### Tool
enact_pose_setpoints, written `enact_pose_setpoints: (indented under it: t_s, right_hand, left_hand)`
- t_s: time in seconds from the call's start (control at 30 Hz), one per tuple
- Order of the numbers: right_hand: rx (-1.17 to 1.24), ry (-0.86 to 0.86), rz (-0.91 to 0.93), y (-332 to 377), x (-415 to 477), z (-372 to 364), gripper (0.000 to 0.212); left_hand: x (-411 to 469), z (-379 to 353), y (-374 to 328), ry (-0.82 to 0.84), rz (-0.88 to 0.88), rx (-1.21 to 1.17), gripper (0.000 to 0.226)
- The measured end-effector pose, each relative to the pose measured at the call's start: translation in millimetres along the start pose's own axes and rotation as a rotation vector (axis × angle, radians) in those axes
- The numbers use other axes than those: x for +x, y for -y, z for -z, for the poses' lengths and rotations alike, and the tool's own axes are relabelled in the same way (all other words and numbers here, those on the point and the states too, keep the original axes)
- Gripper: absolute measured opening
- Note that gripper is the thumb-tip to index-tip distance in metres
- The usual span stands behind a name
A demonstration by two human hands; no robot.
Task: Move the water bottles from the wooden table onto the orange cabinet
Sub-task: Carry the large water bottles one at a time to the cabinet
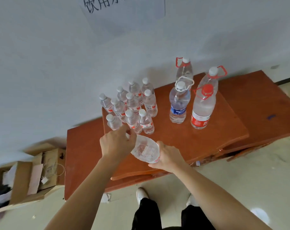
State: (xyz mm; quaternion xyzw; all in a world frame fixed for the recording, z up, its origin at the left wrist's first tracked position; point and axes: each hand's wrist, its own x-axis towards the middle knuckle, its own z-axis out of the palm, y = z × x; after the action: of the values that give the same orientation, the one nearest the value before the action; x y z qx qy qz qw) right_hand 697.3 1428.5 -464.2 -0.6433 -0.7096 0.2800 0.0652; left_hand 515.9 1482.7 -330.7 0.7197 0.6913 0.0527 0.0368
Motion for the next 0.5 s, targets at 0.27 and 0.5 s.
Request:
enact_pose_setpoints:
  t_s: [0.27,0.5]
  right_hand:
    - [0.186,0.064,-0.209,55,69,-56,0.103]
    - [0.31,0.029,-0.267,87,102,-77,0.1]
  left_hand:
    - [55,-47,56,-0.048,-0.248,-0.058,0.033]
    - [89,-59,91,-0.111,-0.338,-0.189,0.033]
